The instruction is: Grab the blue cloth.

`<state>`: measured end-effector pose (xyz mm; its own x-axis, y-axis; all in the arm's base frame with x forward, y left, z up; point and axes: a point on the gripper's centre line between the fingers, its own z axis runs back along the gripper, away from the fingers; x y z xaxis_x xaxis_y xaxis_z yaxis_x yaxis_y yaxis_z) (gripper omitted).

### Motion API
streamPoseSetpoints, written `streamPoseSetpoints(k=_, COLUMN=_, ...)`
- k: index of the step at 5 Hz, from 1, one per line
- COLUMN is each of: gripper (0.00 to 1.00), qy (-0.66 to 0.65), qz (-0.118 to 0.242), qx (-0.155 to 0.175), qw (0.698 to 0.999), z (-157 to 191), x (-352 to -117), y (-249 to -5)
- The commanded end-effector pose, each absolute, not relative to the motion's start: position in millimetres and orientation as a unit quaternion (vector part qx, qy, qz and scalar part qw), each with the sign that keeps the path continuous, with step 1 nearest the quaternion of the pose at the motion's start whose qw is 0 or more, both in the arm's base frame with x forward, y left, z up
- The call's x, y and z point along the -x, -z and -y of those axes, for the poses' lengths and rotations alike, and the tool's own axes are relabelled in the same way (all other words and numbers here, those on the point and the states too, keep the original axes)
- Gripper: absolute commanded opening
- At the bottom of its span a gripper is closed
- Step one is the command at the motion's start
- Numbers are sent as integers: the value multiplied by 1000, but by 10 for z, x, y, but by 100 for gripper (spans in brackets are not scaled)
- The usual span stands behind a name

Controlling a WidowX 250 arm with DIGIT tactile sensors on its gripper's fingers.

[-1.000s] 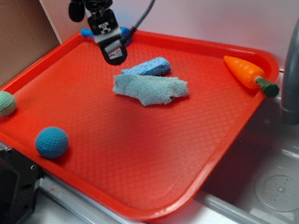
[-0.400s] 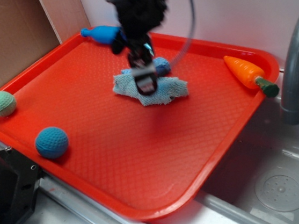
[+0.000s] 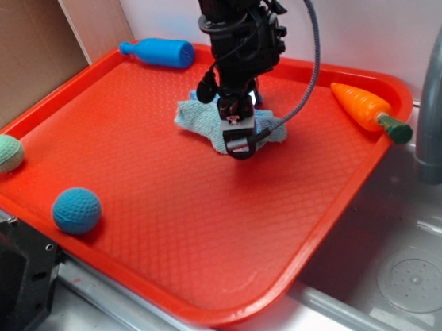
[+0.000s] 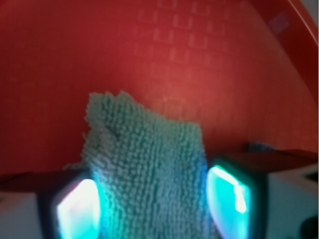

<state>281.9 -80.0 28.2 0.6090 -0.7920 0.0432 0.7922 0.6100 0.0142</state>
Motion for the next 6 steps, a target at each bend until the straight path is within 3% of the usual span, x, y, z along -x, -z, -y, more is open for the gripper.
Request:
streamPoseSetpoints(k=1, gripper=0, qy=431, qz=50, qx=17, qw=901, z=848, x=-2743, y=-434)
streamPoseSetpoints(k=2, gripper=0, qy=415, qz=56, qx=6, qw=908, z=872, x=-2668, y=-558)
streamPoseSetpoints(k=3, gripper=0, qy=369, qz=68, qx=-16, qw=927, z=884, x=-2560, y=-913)
streamPoseSetpoints(k=4, gripper=0, qy=250, qz=73, qx=-30, qw=965, z=668, x=-2399, y=-1411)
streamPoseSetpoints(k=5, gripper=0, qy=124, qz=103, qx=8, qw=987, z=301, x=-2251, y=-1890)
streamPoseSetpoints(k=6, gripper=0, qy=3, qz=81, qx=-27, qw=996, z=110, x=-2094, y=-2163)
